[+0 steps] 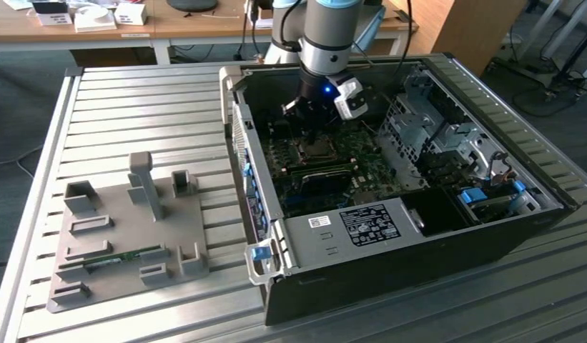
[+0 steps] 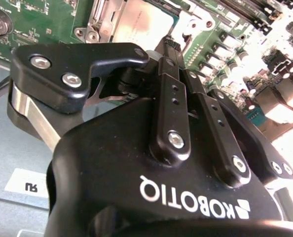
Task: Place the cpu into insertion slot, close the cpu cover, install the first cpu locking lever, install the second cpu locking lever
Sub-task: 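Close the cpu cover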
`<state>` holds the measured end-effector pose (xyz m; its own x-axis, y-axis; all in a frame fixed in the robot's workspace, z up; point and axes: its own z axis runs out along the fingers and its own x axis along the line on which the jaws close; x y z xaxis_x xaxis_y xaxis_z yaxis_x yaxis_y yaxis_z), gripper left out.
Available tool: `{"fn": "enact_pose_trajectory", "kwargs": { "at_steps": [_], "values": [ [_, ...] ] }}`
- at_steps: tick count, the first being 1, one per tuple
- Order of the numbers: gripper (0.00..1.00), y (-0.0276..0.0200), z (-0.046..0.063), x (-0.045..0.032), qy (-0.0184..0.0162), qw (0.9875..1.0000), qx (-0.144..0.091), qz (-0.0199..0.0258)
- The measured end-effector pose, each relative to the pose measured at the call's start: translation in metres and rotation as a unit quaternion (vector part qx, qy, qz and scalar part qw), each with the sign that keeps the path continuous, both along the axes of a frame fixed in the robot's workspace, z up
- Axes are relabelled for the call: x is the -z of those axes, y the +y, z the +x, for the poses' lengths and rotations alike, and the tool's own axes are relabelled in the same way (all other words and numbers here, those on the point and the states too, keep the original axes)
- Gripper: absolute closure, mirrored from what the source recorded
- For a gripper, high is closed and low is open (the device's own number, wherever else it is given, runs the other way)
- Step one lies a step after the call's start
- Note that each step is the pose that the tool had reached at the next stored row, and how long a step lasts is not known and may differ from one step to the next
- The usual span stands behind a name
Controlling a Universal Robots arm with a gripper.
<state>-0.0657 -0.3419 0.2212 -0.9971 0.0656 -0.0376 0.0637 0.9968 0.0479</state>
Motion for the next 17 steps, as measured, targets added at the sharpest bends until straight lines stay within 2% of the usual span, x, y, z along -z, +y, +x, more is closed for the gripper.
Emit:
{"fn": "enact_pose_trajectory", "kwargs": {
  "at_steps": [17],
  "values": [
    [0.89, -0.0001, -0.0049, 0.0075, 0.0001, 1.0, 0.0, -0.0001]
  ]
}}
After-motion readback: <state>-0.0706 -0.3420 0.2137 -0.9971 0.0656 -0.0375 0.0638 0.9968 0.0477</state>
